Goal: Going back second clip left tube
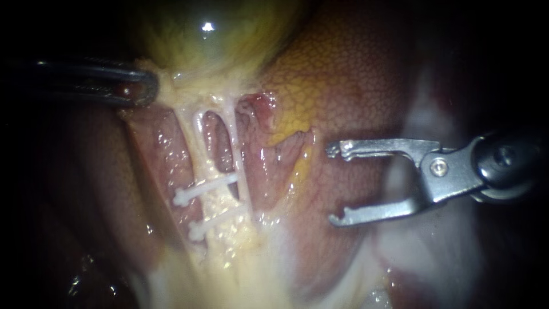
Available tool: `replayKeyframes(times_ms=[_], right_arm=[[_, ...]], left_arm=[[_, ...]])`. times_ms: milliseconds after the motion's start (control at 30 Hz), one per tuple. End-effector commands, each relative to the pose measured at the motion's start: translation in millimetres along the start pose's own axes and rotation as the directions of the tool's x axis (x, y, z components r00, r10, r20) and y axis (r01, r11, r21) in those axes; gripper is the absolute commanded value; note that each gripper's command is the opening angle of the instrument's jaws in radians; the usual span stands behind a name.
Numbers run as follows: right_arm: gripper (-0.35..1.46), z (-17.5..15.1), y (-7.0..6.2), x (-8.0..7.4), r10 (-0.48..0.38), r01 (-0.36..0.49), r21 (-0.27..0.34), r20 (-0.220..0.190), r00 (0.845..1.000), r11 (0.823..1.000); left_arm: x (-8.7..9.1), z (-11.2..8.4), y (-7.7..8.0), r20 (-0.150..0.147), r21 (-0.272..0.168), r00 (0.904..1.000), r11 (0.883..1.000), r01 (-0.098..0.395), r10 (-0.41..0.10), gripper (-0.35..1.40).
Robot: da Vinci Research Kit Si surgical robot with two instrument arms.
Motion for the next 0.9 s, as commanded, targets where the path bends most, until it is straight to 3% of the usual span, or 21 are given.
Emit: replayKeyframes(times_ms=[33, 267, 667, 900], right_arm=[[0.5, 0.0, 0.0, 0.0, 0.0, 0.0, 0.0, 0.0, 1.0, 1.0], [0.5, 0.0, 0.0, -0.1, 0.0, 0.0, -0.003, 0.001, 1.0, 1.0], [0.5, -0.1, 0.1, -0.3, 0.0, 0.0, 0.002, -0.001, 1.0, 1.0], [0.5, -0.2, 0.1, -0.3, -0.001, 0.001, 0.003, -0.001, 1.0, 1.0]], left_arm=[[0.0, 0.2, 0.0, 0.003, -0.001, 1.0, 1.0, 0.0, 0.0, -0.35], [0.5, 2.1, -0.4, 0.009, -0.015, 1.0, 1.0, -0.001, 0.001, -0.35], [1.1, 6.6, -0.4, 0.008, 0.004, 1.0, 1.0, -0.005, 0.005, -0.35], [1.2, 7.1, -0.2, 0.008, 0.006, 1.0, 1.0, -0.006, 0.006, -0.35]])
